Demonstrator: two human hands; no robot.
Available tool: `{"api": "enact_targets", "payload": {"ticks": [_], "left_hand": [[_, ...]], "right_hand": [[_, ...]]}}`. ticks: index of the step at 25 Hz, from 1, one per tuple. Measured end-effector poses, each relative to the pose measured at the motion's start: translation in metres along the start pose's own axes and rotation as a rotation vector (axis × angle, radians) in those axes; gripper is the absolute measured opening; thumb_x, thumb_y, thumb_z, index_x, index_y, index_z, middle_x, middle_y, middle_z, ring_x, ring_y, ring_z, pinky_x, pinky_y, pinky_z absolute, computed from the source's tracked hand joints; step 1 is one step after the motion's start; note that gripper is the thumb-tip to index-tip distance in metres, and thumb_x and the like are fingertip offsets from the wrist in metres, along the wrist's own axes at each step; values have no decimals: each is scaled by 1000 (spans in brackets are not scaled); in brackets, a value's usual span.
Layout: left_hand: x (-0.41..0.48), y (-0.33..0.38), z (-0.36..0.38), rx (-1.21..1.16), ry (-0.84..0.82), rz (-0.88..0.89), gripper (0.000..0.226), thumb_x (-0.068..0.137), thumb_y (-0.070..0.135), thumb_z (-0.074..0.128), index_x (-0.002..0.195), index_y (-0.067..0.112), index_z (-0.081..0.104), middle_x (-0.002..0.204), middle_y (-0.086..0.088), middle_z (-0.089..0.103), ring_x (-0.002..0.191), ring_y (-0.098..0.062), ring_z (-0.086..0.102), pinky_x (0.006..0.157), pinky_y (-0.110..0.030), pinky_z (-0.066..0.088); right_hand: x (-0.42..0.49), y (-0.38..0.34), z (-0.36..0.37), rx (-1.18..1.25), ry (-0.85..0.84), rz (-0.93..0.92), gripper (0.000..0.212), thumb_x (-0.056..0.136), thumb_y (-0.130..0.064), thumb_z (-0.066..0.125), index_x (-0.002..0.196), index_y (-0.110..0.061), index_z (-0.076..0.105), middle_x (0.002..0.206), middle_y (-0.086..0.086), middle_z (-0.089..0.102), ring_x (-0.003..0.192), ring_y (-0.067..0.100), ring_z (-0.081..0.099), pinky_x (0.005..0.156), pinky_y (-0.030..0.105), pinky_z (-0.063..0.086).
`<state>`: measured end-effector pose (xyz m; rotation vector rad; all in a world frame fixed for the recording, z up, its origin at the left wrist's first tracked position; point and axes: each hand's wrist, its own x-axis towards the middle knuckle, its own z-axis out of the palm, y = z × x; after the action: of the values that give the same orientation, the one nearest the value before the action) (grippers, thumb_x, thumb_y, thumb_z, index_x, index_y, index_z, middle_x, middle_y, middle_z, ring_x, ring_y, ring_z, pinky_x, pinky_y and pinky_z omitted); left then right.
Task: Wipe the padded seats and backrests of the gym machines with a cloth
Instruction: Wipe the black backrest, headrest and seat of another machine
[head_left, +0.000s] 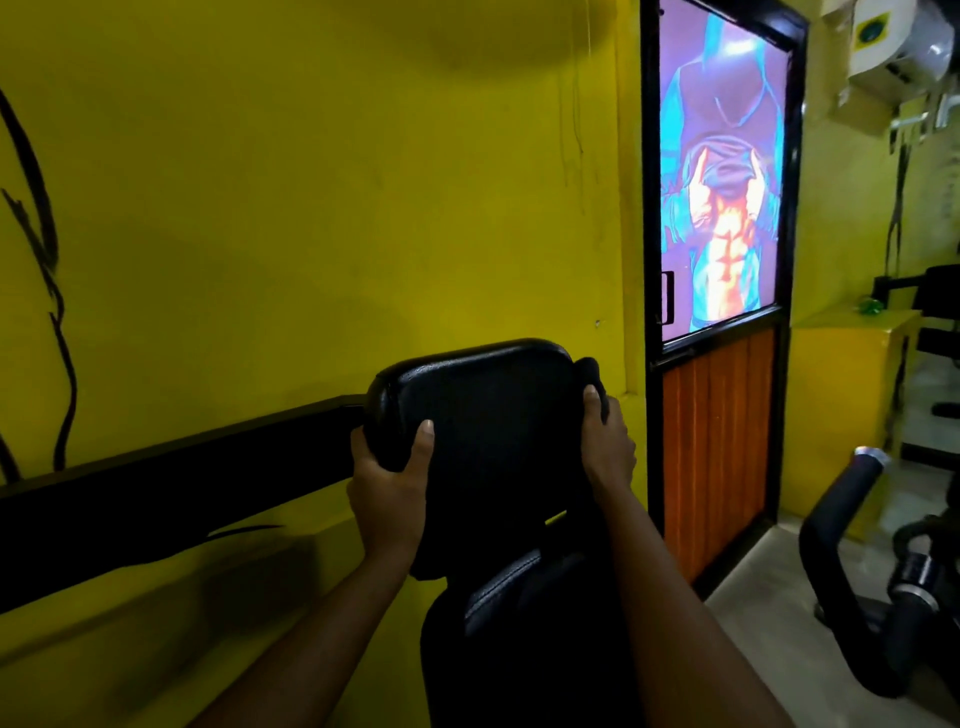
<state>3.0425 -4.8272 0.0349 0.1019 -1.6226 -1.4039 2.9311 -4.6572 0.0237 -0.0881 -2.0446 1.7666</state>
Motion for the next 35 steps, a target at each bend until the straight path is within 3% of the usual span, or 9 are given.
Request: {"api": "enact_targets", "payload": {"ticks": [7, 10, 12, 14, 17, 21, 27, 32, 35], "left_hand": [[2, -5, -2, -40, -42, 25, 40, 86, 26, 64, 120, 9, 53, 101, 3, 58, 90, -12, 56, 64, -7, 43], [5, -9, -1, -59, -41, 23, 40, 84, 34, 67, 116, 14, 53, 98, 8, 59, 86, -5, 58, 65, -4, 45], [4, -8, -2, -96, -47, 29, 42, 78, 42, 62, 112, 19, 51, 94, 16, 58, 85, 4, 56, 65, -2, 45], [3, -8, -2, -113, -58, 24, 41, 82, 36, 65, 115, 17, 51, 94, 16, 57, 85, 2, 56, 65, -2, 46], [1, -2, -4, -75, -70, -19, 39, 90, 25, 60, 124, 9, 50, 100, 7, 57, 90, -10, 56, 62, -4, 45], [-4, 10, -9, -48, -139, -70, 48, 90, 28, 58, 132, 10, 44, 111, 3, 52, 102, -13, 52, 66, -8, 39], [-6, 9, -27, -144, -333, -249, 62, 94, 35, 50, 147, 18, 25, 139, -5, 46, 122, -21, 49, 86, -24, 43], [-12, -7, -38, -408, -511, -364, 75, 85, 37, 57, 147, 39, 15, 139, 5, 45, 117, -10, 51, 84, -27, 45], [-13, -11, -39, -433, -521, -364, 83, 81, 35, 64, 147, 41, 14, 137, 6, 47, 118, -10, 51, 88, -31, 46]], "right_hand": [[6, -4, -3, -33, -59, -126, 52, 94, -55, 32, 141, -33, 31, 134, 17, 48, 122, 37, 46, 99, 45, 39], [11, -14, 1, -59, -66, -179, 51, 95, -53, 32, 142, -34, 28, 133, 17, 48, 121, 37, 47, 96, 42, 37], [-5, 3, 1, -36, -18, -134, 52, 96, -52, 32, 144, -33, 26, 136, 16, 47, 122, 36, 45, 95, 41, 36], [-30, 16, 3, -15, 29, 0, 56, 96, -52, 30, 147, -32, 19, 139, 20, 40, 125, 38, 42, 100, 43, 33], [-58, 10, 16, 15, 82, 153, 60, 96, -52, 26, 149, -32, 6, 139, 27, 33, 124, 43, 38, 104, 48, 33], [-107, 0, 36, -11, 71, 190, 62, 98, -46, 26, 148, -30, -6, 142, 28, 30, 127, 42, 35, 106, 48, 31], [-175, 0, 53, -129, -41, -22, 65, 97, -45, 29, 146, -33, -12, 146, 22, 25, 129, 36, 36, 103, 41, 36], [-121, -2, 32, -135, 50, 129, 64, 99, -42, 29, 148, -25, -8, 139, 27, 33, 121, 41, 43, 97, 43, 37], [-148, -3, 48, -189, 66, 58, 64, 98, -42, 29, 148, -25, -7, 137, 25, 35, 121, 40, 42, 100, 44, 36]]}}
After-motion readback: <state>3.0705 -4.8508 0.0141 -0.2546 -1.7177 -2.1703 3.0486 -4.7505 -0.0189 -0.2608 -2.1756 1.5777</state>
